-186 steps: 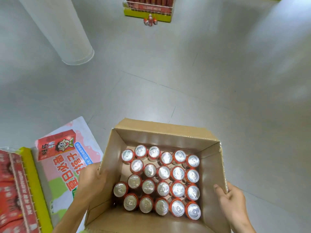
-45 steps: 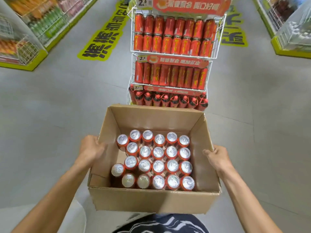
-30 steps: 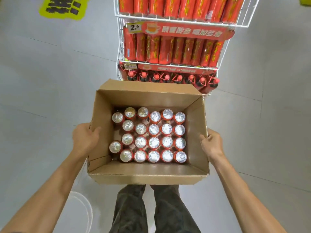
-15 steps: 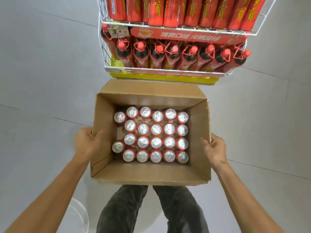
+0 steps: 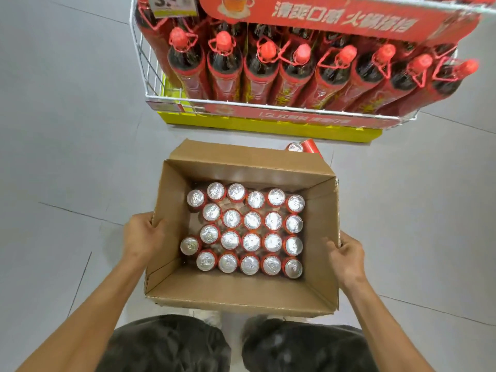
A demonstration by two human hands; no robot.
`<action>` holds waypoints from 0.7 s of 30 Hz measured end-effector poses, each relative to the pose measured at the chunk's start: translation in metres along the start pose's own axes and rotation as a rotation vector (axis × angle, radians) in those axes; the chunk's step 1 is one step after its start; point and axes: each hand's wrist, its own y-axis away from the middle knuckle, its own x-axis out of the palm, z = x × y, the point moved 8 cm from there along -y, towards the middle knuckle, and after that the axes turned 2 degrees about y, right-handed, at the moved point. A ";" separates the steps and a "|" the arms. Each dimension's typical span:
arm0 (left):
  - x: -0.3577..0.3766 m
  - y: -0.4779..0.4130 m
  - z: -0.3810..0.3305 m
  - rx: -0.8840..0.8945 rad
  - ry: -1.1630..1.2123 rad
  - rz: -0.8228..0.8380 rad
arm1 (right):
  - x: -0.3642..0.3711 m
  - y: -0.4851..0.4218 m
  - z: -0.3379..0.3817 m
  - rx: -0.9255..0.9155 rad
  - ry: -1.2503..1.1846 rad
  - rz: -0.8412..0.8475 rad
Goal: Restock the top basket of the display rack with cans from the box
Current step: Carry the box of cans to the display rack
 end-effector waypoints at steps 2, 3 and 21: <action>0.013 -0.016 0.005 0.011 -0.004 -0.009 | 0.014 -0.016 -0.009 -0.011 0.006 -0.020; 0.019 -0.022 0.007 0.019 0.001 -0.015 | 0.020 -0.022 -0.013 -0.018 0.010 -0.029; 0.031 -0.059 0.006 0.128 0.007 -0.111 | 0.040 -0.067 -0.012 -0.138 0.023 -0.047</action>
